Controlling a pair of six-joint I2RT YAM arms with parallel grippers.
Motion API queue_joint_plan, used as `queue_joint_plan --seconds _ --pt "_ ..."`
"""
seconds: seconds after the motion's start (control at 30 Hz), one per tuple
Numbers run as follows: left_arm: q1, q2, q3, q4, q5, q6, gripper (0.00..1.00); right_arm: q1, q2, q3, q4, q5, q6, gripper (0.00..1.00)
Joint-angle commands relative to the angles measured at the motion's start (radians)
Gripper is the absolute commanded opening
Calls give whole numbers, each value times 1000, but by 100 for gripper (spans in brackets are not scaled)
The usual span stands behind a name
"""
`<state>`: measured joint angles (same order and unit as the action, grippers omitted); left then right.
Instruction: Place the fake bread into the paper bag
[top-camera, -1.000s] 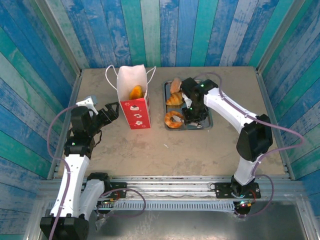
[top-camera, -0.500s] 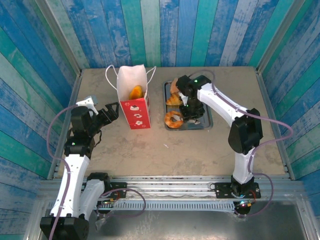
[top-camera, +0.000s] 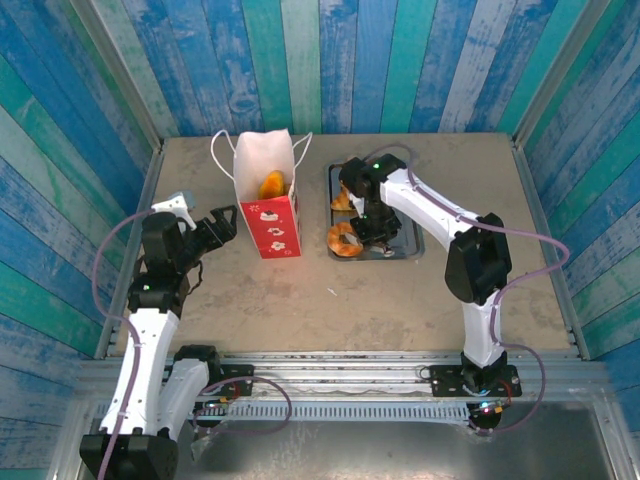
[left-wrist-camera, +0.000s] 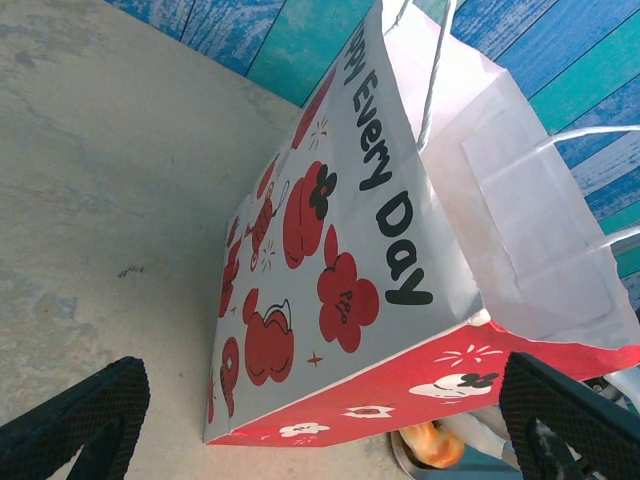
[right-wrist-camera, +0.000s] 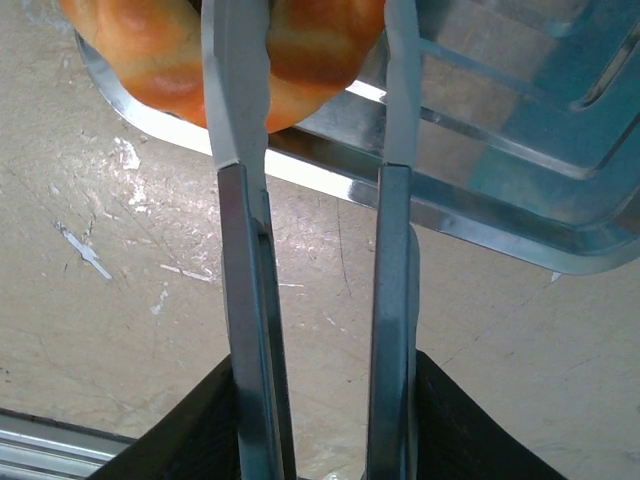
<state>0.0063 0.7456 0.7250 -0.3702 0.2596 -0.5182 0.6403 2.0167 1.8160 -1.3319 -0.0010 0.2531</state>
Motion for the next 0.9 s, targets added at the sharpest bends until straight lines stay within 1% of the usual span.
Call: queue_joint_plan --seconds 0.0,0.17,0.33,0.47,0.63,0.67,0.77,0.87 --pt "-2 -18 49 -17 -19 23 94 4 -17 26 -27 38 0 38" --pt "-2 -3 82 -33 -24 5 94 5 -74 20 -18 71 11 33" --pt "-2 32 126 -50 -25 -64 94 5 -162 -12 3 85 19 31" --pt "-2 89 178 -90 -20 -122 94 6 -239 -47 18 104 21 31" --pt "-2 137 234 -92 40 -182 94 12 -337 -87 35 131 11 30" --pt "-2 141 244 -91 51 -185 94 11 -359 -94 40 138 8 30" --pt "-2 163 286 -120 53 -162 100 12 -422 -118 61 154 0 30" --pt "-2 204 340 -179 40 -133 95 12 -485 -142 83 170 -12 30"
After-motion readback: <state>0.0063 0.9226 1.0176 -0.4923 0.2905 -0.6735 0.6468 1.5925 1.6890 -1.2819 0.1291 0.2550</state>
